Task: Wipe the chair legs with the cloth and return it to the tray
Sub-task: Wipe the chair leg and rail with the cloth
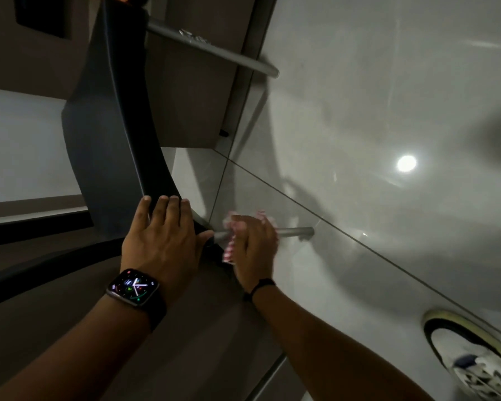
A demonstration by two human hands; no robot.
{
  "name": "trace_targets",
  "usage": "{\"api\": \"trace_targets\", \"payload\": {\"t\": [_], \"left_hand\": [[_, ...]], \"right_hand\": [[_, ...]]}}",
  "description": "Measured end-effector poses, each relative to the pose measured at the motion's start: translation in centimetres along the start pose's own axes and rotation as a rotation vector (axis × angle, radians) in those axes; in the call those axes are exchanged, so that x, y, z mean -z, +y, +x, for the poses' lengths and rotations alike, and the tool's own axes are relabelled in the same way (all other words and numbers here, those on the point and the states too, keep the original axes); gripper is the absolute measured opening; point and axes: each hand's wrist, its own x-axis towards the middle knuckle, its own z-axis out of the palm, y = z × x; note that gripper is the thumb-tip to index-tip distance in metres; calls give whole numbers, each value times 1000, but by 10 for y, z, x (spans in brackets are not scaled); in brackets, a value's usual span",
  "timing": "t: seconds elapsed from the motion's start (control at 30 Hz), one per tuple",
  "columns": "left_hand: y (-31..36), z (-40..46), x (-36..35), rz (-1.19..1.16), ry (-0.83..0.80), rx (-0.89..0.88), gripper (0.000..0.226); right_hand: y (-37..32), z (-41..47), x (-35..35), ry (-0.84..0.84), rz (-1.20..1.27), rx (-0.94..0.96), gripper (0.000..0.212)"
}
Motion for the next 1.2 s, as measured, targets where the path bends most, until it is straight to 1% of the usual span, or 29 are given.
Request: {"api": "trace_targets", "payload": {"t": [0.07,0.1,0.13,0.2,0.27,0.3,0.37,0.43,0.47,0.53,0.6,0.67,0.73,0.8,0.83,0.93,0.97,1.0,1.03,1.1,1.13,1.2], "left_hand": [[0,0,-1,91,-19,-38,94],[-1,0,-3,131,-17,-57,94],[-1,-1,-3,173,-19,-75,95],[-4,1,-2,259,-25,-100,96],[-10,5,1,316,-2,-111,94],[-13,9,3,318,20,-110,92],[-19,14,5,310,10,-107,100],[-26,16,4,303,-22,-105,105],[-29,16,3,292,-33,-103,107],[-30,16,3,267,-52,-105,110],[-31,17,2,238,-66,-109,111],[-30,20,0,222,-87,-120,110],[-30,20,-1,224,-83,-141,109],[-31,19,-1,199,-80,-151,108],[-31,18,-1,188,-88,-151,107],[-31,16,1,164,-100,-151,105],[-31,16,2,168,-102,-147,105],[-31,16,3,170,-105,-142,105],[-29,17,4,169,-111,-139,106],[-27,16,5,181,-126,-142,105],[-26,16,5,193,-130,-147,103],[-26,16,3,215,-136,-160,101]], "right_hand": [[-22,-14,-12,-37,21,154,51],[-27,-15,-12,-57,13,189,49],[-25,-13,-9,-73,-6,182,49],[-7,-8,2,-89,-61,116,54],[13,-4,7,-69,-91,37,60],[21,0,8,-36,-91,-20,60],[26,11,9,35,-64,-135,58],[20,12,9,56,-80,-167,58],[12,8,6,59,-97,-149,56],[-11,-5,-3,44,-64,-50,52],[-33,-12,-14,-32,-4,60,52],[-30,-11,-12,-81,-28,74,58],[-4,-6,2,-95,-82,-19,67],[24,3,14,-95,-76,-167,74],[35,11,18,-96,-70,-239,72],[39,31,20,-83,-23,-409,49],[30,30,19,-77,11,-418,49],[17,22,17,-67,21,-377,54],[1,10,12,-62,3,-289,55],[-31,-15,-6,-51,-34,-55,45],[-44,-21,-14,-49,-9,34,44],[-49,-19,-15,-65,24,79,40]]}}
